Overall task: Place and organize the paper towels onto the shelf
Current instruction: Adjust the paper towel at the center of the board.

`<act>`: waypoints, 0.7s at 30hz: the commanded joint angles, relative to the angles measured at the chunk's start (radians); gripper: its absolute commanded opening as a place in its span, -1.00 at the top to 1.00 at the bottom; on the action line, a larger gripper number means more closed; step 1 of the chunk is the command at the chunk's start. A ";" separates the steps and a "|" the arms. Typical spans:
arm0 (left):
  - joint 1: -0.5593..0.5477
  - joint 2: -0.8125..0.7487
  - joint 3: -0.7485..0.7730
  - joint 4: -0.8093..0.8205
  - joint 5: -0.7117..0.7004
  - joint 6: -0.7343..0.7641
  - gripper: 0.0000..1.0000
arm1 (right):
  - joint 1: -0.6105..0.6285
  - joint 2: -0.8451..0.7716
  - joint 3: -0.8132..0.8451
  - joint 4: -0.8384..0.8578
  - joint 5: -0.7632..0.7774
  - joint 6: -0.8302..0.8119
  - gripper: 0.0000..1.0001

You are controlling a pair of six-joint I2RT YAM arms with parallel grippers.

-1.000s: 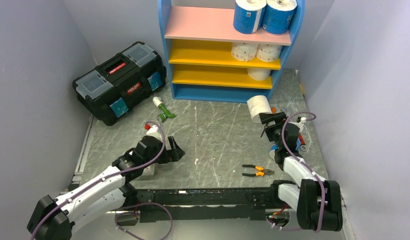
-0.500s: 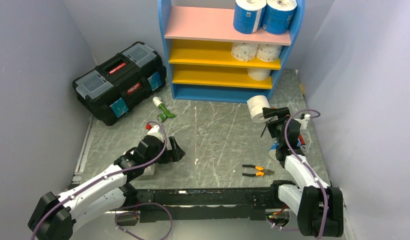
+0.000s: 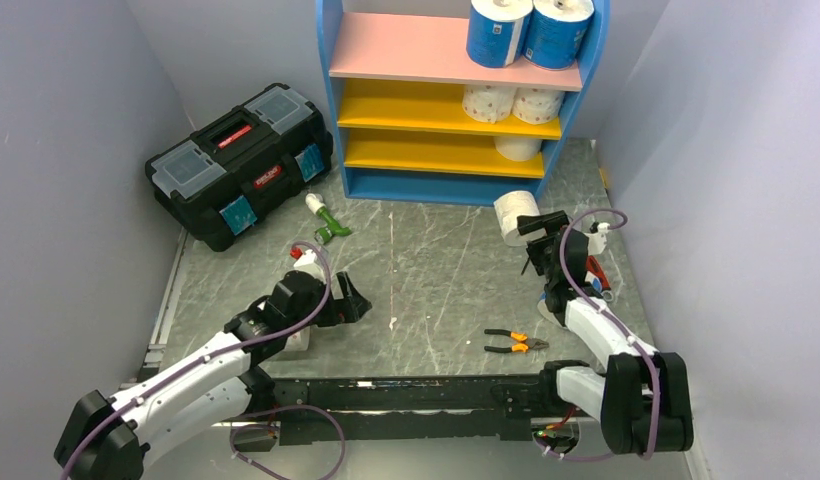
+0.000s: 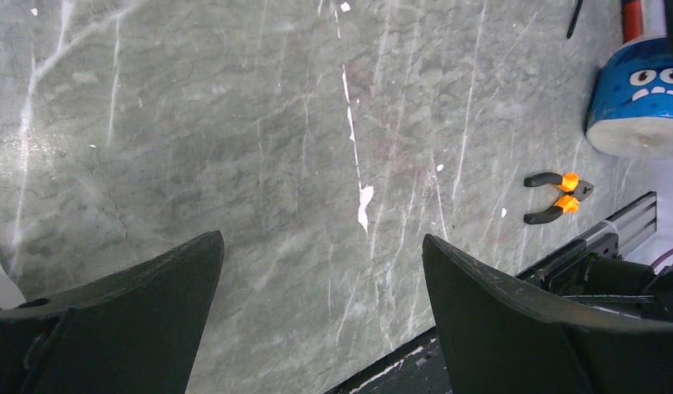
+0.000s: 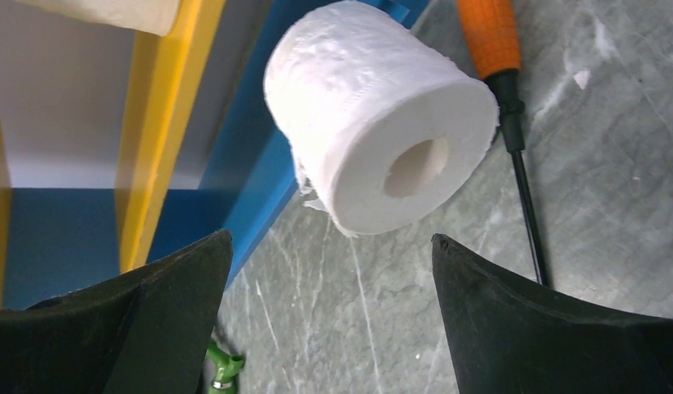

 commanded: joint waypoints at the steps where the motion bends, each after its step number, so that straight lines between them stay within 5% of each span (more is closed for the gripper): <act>1: -0.002 -0.028 0.009 -0.006 0.007 0.024 -0.95 | 0.001 0.053 0.036 0.060 0.028 0.014 -0.87; 21: -0.002 -0.025 0.026 -0.018 -0.035 0.047 -0.96 | 0.001 0.245 0.052 0.255 0.037 0.082 -0.80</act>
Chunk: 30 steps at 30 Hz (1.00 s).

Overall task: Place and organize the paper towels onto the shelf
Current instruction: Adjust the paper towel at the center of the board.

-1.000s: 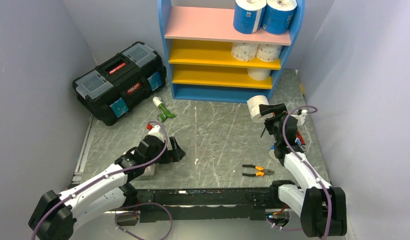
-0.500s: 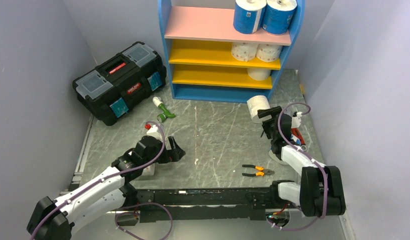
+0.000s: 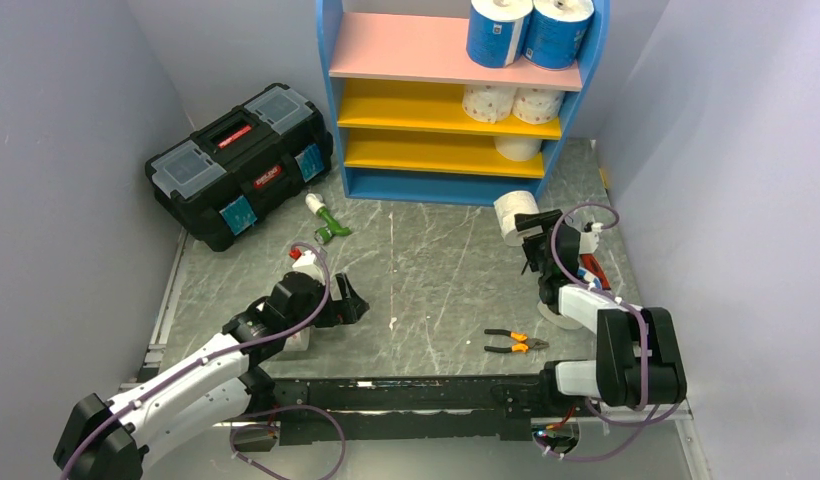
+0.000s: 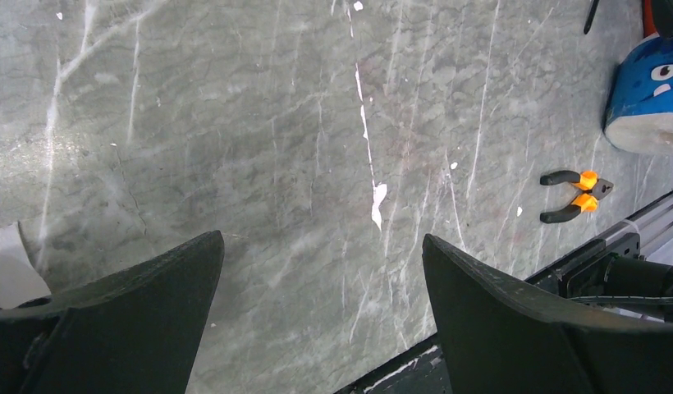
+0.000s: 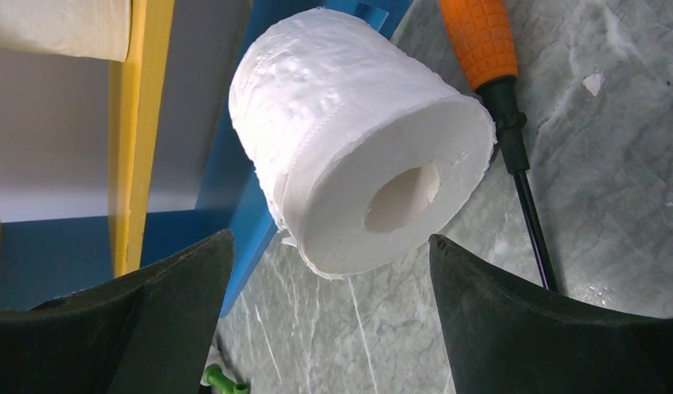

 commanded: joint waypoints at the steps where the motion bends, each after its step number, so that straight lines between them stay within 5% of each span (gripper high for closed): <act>1: -0.002 0.004 0.026 0.011 -0.016 0.018 -0.95 | 0.001 0.041 0.039 0.097 0.022 0.019 -0.78; 13: -0.002 0.024 0.027 0.020 -0.017 0.014 -0.96 | 0.001 0.107 0.045 0.193 0.017 0.019 -0.45; 30: -0.003 0.043 0.028 0.020 -0.017 0.011 -0.95 | 0.002 0.163 0.050 0.259 0.016 0.018 -0.26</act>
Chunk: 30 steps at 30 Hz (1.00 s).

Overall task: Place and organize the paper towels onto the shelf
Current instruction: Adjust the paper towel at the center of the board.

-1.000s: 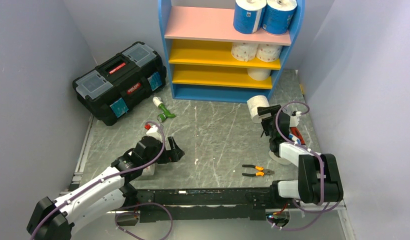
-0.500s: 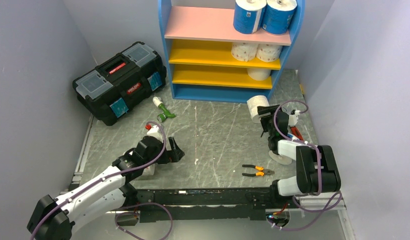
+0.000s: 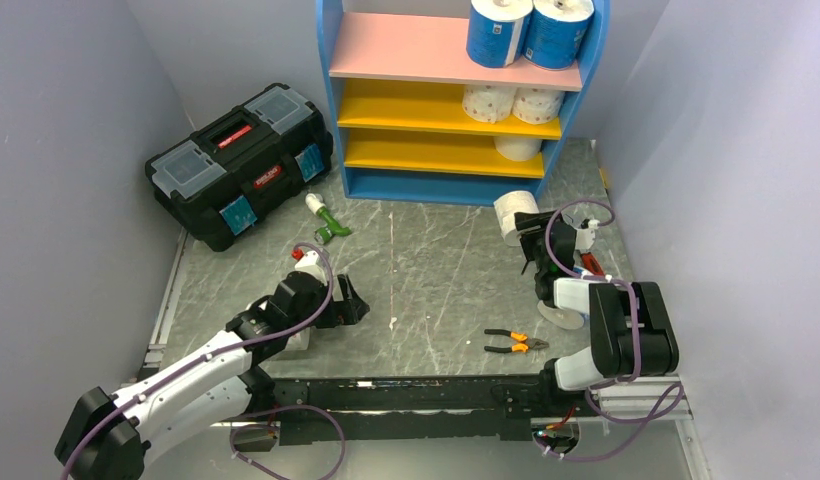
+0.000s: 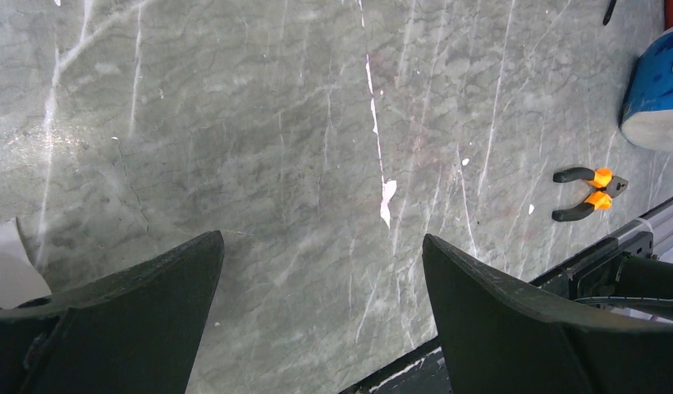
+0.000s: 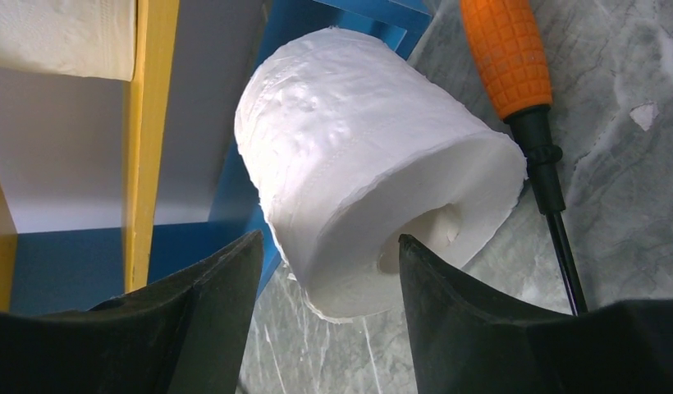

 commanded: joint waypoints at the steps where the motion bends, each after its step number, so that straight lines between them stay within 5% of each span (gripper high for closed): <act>1: -0.003 0.008 0.028 0.015 -0.017 0.011 -0.96 | 0.001 0.005 0.033 0.077 0.017 -0.002 -0.22; 7: -0.002 0.013 0.027 0.021 -0.012 0.011 -0.95 | 0.002 -0.002 0.022 0.079 0.012 -0.008 0.06; 19: -0.002 -0.022 0.015 0.014 -0.011 0.002 -0.95 | 0.003 -0.077 -0.004 0.046 0.005 -0.028 0.25; 30: -0.002 -0.079 -0.005 0.001 -0.006 -0.015 -0.94 | 0.135 -0.406 0.120 -0.455 0.088 -0.268 0.39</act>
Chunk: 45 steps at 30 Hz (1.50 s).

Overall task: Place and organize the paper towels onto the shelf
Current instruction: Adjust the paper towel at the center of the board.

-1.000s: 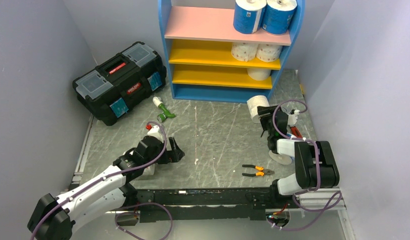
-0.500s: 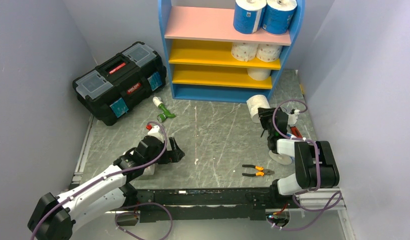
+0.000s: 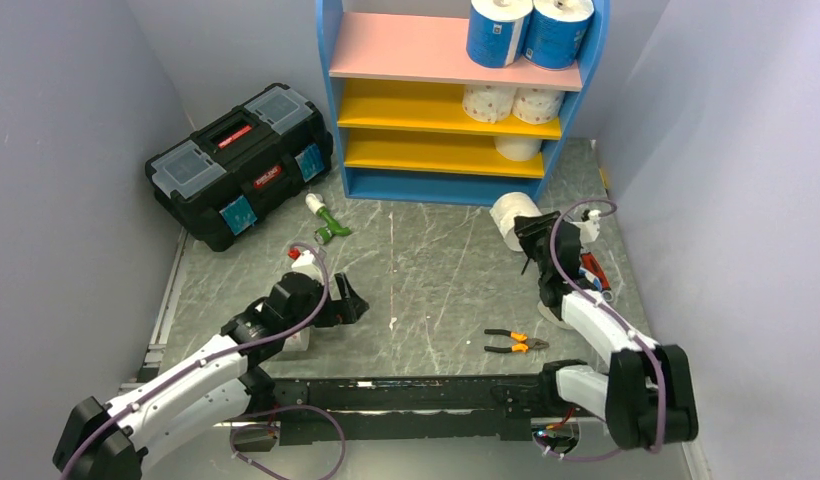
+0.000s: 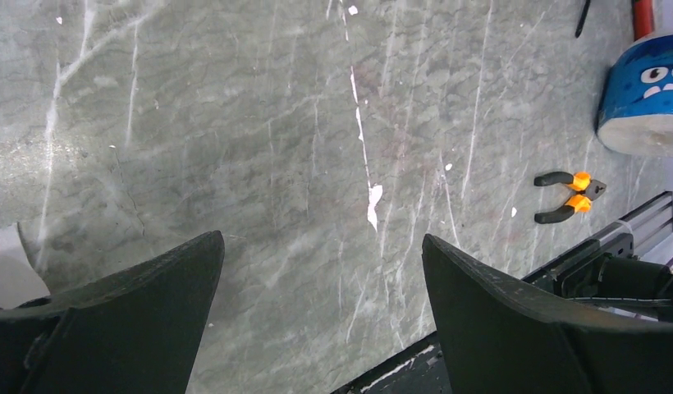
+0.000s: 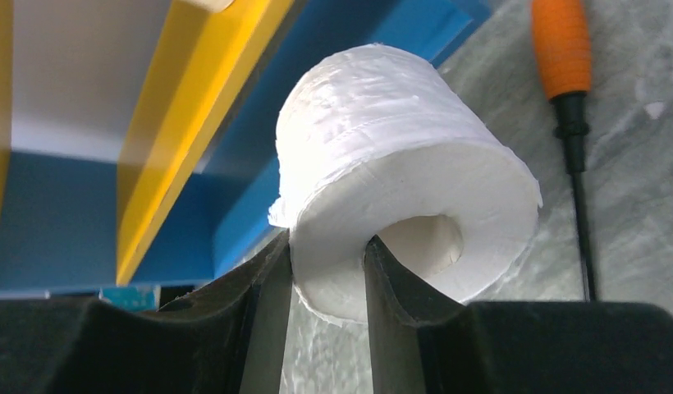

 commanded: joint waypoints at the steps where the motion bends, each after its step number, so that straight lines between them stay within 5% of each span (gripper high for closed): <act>1: -0.002 -0.043 -0.007 0.004 -0.005 -0.013 -0.94 | 0.096 -0.135 0.124 -0.226 0.076 -0.167 0.40; 11: -0.002 -0.173 -0.040 -0.048 -0.031 -0.041 -0.94 | 0.347 -0.309 0.300 -0.689 0.050 -0.466 0.39; 20: -0.003 -0.186 -0.023 -0.069 -0.068 -0.030 -0.96 | 0.719 -0.125 0.547 -1.027 0.190 -0.658 0.38; 26: -0.002 -0.149 -0.018 -0.052 -0.048 -0.036 -0.95 | 0.937 0.109 0.649 -1.059 0.301 -0.699 0.37; 37: -0.002 -0.161 -0.010 -0.077 -0.060 -0.026 -0.96 | 1.054 0.338 0.756 -1.070 0.309 -0.779 0.29; 45: -0.002 -0.135 0.002 -0.071 -0.056 -0.016 -0.96 | 1.081 0.379 0.802 -1.101 0.297 -0.775 -0.30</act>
